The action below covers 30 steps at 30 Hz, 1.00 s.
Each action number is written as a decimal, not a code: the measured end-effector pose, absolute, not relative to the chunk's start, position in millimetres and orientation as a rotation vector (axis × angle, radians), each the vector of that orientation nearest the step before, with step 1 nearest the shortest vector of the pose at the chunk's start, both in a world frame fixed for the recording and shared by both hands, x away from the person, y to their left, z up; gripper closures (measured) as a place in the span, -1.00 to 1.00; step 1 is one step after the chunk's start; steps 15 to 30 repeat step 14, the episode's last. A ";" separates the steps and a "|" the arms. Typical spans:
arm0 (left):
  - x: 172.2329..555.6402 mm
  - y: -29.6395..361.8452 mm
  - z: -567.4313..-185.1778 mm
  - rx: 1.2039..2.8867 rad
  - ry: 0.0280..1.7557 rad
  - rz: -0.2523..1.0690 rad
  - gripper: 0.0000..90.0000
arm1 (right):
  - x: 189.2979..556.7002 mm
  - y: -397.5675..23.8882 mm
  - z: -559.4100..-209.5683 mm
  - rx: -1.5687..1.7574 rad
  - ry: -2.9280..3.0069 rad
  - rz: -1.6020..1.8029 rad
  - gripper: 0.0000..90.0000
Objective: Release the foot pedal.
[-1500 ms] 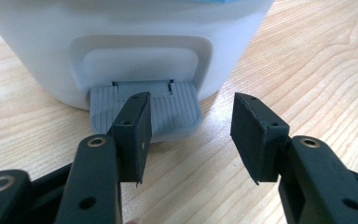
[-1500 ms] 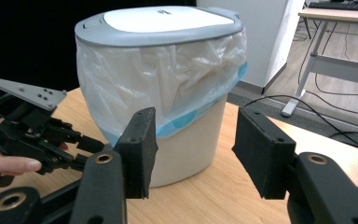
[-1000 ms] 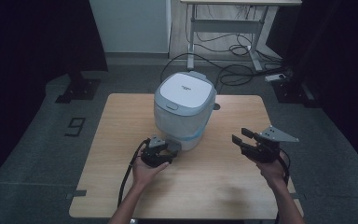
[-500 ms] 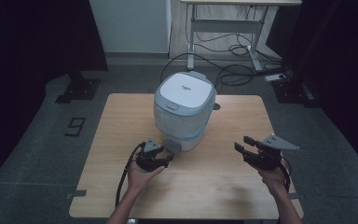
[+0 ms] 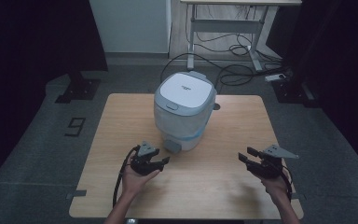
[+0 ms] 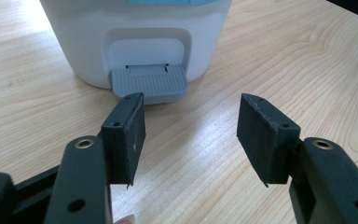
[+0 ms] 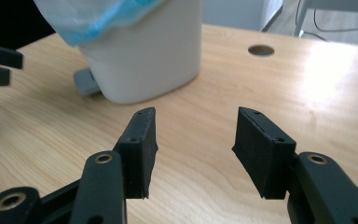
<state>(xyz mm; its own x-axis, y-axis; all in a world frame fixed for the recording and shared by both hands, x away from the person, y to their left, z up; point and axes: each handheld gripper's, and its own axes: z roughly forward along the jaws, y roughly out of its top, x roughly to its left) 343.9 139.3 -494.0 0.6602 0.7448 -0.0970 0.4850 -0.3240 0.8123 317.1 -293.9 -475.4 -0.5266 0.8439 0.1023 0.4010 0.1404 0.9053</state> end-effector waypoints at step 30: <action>342.9 142.4 -500.5 1.989 0.977 0.359 -0.07 | 318.1 -295.7 -486.8 1.215 2.003 1.339 0.02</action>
